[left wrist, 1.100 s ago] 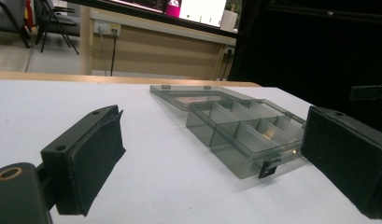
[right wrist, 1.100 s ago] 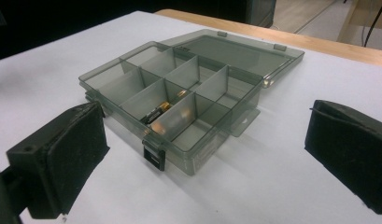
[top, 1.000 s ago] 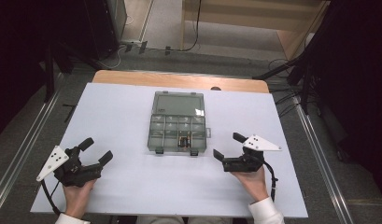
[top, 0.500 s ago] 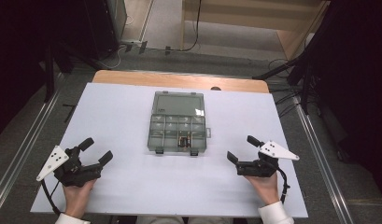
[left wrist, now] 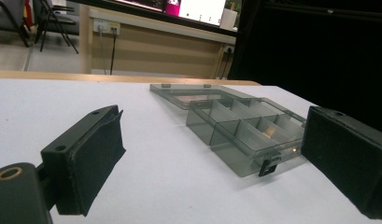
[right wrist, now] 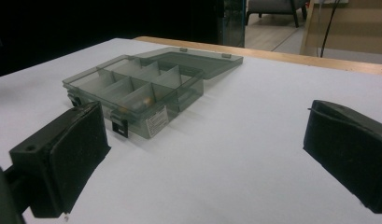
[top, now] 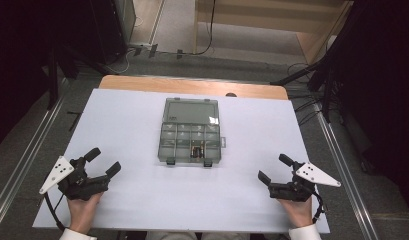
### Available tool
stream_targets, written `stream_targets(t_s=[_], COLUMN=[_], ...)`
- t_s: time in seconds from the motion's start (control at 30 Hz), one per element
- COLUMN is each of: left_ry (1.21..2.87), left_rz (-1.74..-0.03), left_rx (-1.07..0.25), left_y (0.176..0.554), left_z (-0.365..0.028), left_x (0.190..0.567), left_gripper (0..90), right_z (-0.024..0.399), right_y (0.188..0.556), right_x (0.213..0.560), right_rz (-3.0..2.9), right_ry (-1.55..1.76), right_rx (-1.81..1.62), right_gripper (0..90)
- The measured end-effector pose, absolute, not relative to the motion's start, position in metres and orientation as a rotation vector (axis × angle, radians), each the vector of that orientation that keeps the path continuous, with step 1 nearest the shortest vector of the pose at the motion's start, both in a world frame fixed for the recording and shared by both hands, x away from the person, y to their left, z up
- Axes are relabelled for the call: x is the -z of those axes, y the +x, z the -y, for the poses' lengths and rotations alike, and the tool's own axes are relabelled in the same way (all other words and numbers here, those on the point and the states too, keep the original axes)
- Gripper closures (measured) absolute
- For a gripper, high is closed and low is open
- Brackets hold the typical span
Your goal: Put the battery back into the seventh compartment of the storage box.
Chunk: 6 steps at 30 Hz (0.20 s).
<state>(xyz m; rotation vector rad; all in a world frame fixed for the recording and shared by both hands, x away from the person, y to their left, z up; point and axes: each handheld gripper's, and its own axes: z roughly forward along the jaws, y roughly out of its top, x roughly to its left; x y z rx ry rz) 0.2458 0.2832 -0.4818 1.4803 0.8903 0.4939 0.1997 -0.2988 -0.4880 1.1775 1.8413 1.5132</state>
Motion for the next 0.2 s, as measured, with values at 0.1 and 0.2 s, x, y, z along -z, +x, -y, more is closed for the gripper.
stream_targets(t_s=[0.1,0.2], left_ry=[1.48,1.48], left_rz=[-0.891,-0.89], left_rx=[-0.494,-0.495], left_y=[0.2459,0.2459], left_z=[-0.283,-0.2831], left_x=[0.4818,0.4818], left_gripper=[5.6,5.6], right_z=[0.2977,0.2961], right_y=[0.1973,0.1972], right_x=[0.49,0.4905], right_rz=[-1.841,-1.85], right_ry=[1.173,1.158], right_rx=[-1.501,-1.494], right_gripper=[0.4,0.4])
